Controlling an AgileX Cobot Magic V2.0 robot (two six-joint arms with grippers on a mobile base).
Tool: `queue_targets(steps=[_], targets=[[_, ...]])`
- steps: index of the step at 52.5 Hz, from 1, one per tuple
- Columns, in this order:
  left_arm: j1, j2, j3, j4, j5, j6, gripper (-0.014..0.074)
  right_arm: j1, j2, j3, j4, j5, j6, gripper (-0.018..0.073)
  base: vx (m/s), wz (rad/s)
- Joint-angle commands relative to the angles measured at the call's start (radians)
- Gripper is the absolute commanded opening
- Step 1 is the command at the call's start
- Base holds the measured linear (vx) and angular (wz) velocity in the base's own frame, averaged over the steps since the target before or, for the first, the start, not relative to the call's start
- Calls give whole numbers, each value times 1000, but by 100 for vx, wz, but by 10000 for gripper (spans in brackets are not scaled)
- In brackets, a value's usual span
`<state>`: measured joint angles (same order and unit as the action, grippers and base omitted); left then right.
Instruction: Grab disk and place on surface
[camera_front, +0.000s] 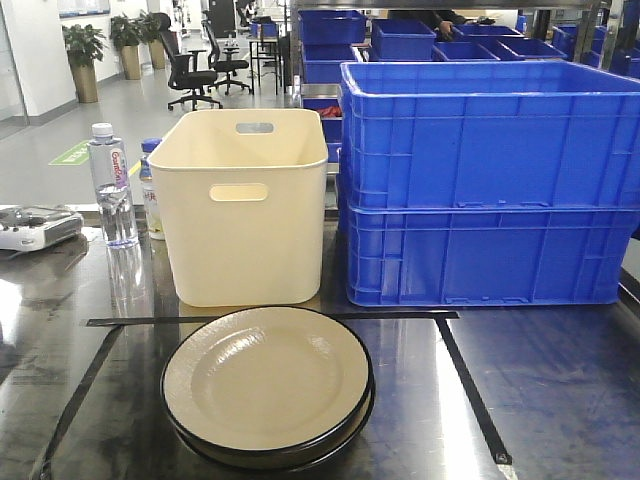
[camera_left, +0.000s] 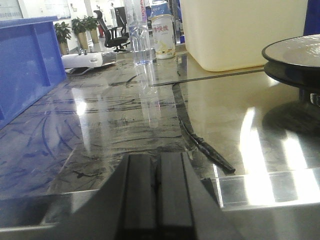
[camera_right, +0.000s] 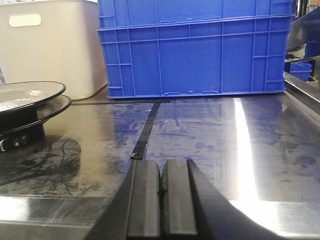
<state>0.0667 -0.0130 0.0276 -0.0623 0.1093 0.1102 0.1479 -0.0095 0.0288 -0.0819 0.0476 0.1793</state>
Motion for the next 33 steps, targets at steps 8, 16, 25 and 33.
queue_targets(steps=[8, 16, 25, 33], targets=[[-8, -12, 13, 0, -79, -10, -2, -5, -12, 20, -9, -76, -1, -9, 0, 0], [-8, -12, 13, 0, -79, -10, -2, -5, -12, 20, -9, -76, -1, -9, 0, 0], [-8, -12, 13, 0, -79, -10, -2, -5, -12, 20, -9, -76, -1, -9, 0, 0], [-8, -12, 13, 0, -79, -10, -2, -5, -12, 20, -9, -76, -1, -9, 0, 0]])
